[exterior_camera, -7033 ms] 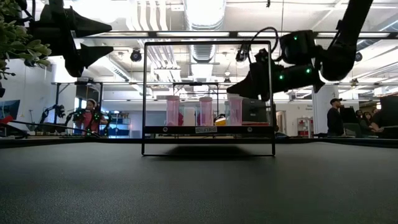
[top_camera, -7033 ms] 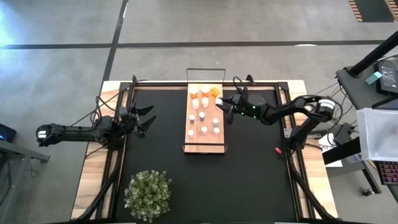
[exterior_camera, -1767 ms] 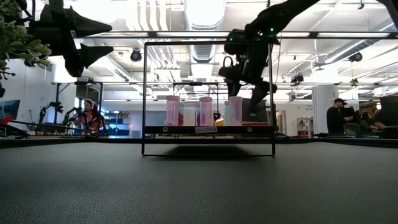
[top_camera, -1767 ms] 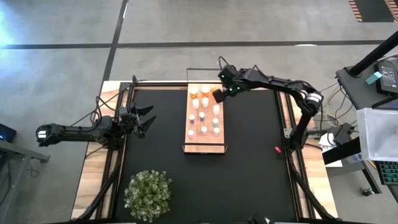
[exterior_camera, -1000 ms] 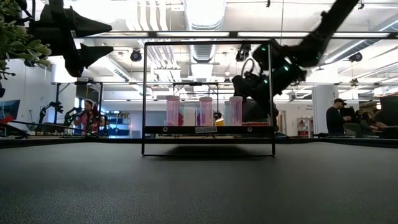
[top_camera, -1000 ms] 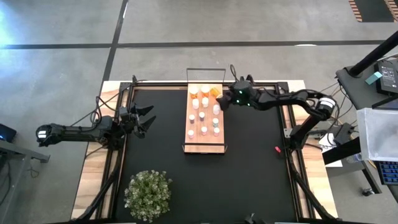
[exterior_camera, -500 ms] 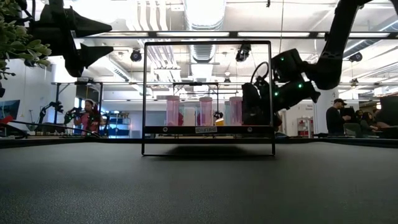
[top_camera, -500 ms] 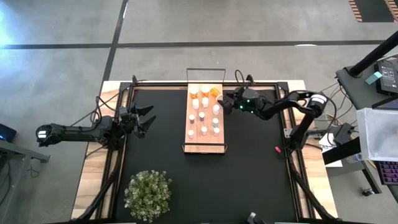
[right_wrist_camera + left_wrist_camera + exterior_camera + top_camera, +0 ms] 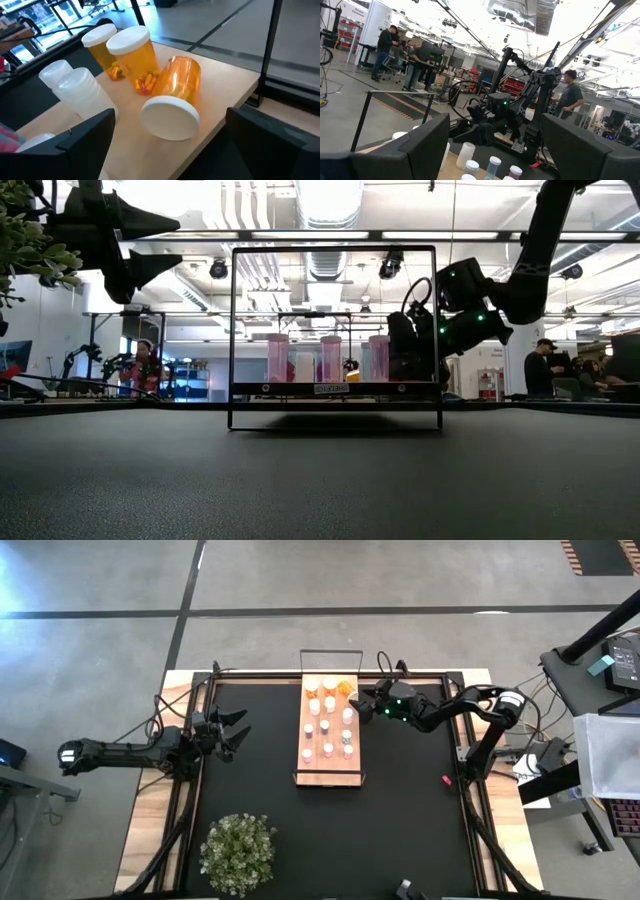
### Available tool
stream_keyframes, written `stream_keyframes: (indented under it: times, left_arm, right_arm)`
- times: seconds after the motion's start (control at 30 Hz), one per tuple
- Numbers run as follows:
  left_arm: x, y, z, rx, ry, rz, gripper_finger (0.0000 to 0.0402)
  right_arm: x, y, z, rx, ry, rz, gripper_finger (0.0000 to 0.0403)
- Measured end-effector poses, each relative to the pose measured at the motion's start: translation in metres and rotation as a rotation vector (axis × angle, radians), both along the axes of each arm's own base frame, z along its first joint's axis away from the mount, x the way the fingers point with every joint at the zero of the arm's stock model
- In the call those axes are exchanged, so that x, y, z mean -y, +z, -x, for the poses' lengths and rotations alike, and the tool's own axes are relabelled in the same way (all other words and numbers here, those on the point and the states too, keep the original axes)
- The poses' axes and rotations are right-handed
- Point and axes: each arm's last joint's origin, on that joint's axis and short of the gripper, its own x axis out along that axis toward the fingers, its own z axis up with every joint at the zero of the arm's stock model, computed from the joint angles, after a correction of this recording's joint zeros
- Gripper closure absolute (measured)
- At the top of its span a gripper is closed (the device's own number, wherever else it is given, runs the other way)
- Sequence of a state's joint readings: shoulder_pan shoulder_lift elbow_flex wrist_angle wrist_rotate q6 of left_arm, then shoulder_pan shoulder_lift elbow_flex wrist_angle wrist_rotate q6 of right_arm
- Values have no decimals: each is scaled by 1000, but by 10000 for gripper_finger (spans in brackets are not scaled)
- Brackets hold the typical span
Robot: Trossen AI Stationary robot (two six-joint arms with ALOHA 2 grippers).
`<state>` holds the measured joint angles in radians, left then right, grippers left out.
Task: Pick and place medicine bottles onto shelf by color
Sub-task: Adjust the orange pill bottle on the shelf
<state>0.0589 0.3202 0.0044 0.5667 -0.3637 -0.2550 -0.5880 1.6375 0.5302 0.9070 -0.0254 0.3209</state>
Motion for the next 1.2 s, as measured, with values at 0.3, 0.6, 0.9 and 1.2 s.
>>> stream_keyframes:
  times: [0.3, 0.6, 0.9, 1.2]
  left_arm:
    - [0, 0, 0, 0, 0, 0, 107]
    - [0, 0, 0, 0, 0, 0, 107]
    - [0, 0, 0, 0, 0, 0, 107]
    - [0, 0, 0, 0, 0, 0, 107]
  right_arm:
    - [4, 5, -3, -22, 15, 67, 32]
    - [5, 5, -4, -64, 37, 127, 32]
    - [9, 7, -4, -80, 46, 157, 33]
    - [14, -7, -9, -83, 37, 131, 33]
